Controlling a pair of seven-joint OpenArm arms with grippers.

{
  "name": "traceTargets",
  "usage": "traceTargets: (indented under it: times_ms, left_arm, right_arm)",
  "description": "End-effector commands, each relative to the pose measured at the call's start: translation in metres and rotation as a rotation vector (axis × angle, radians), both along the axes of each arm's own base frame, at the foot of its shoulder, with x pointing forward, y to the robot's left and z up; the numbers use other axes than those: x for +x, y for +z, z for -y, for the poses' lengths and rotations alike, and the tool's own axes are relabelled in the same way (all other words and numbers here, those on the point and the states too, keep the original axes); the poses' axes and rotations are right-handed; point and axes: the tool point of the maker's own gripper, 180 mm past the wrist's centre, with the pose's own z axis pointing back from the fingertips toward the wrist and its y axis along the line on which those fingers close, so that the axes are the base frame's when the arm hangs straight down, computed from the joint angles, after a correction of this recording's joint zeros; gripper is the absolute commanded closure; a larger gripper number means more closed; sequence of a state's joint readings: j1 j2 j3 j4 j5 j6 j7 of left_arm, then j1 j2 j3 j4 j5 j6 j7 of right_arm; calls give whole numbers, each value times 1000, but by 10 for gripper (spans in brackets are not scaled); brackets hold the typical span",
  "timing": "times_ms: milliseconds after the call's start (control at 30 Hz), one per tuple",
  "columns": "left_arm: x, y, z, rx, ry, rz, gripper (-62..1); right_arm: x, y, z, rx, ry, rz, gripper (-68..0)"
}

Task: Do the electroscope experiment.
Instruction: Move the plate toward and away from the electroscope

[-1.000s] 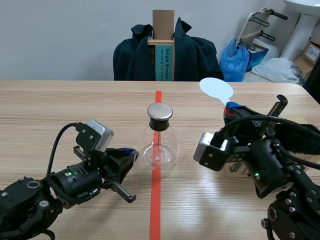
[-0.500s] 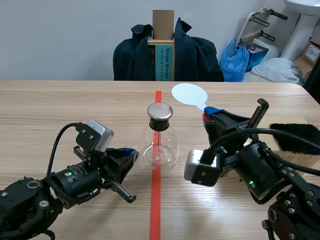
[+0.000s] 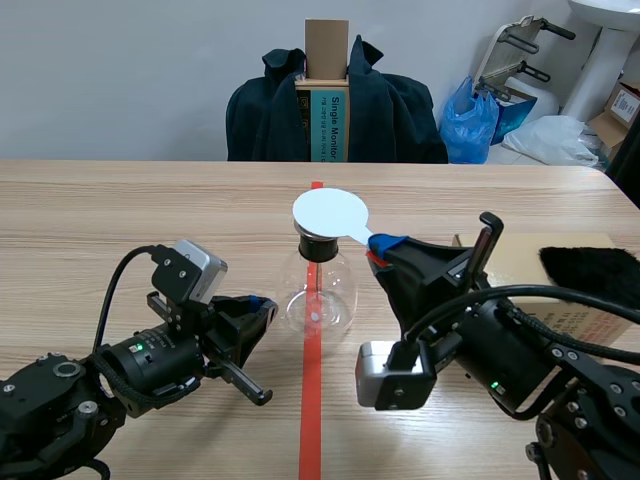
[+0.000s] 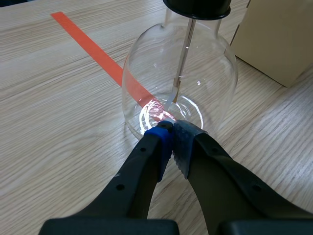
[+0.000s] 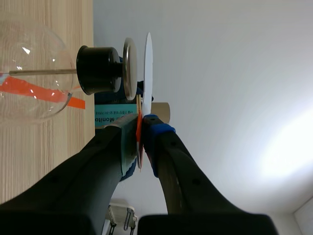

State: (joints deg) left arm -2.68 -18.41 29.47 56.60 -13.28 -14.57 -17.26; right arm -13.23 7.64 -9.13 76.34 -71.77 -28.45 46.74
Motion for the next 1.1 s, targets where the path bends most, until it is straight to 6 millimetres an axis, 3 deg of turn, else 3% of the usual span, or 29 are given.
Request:
traceTargets:
  times_ms: [0,567,1067]
  left_arm:
    - [6,14,2,-29,7,38,-16]
    - [6,14,2,-29,7,38,-16]
    - [6,14,2,-29,7,38,-16]
  right_arm:
    - [2,8,2,0,5,30,-8]
    - [5,7,4,-4,-16,28,-8]
    - [43,6,62,6,-401,11,-8]
